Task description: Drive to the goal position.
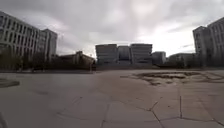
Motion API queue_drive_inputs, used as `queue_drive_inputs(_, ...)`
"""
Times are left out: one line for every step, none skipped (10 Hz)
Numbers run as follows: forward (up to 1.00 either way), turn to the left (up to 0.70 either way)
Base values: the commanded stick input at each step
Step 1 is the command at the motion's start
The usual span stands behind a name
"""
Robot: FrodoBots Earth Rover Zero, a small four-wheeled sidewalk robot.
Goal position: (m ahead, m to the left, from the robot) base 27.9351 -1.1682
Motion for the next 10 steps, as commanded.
queue_drive_inputs(1.00,0.01)
queue_drive_inputs(1.00,0.02)
queue_drive_inputs(1.00,0.01)
queue_drive_inputs(1.00,0.08)
queue_drive_inputs(1.00,0.08)
queue_drive_inputs(1.00,0.10)
queue_drive_inputs(1.00,0.06)
queue_drive_inputs(1.00,0.16)
queue_drive_inputs(1.00,0.00)
queue_drive_inputs(1.00,0.00)
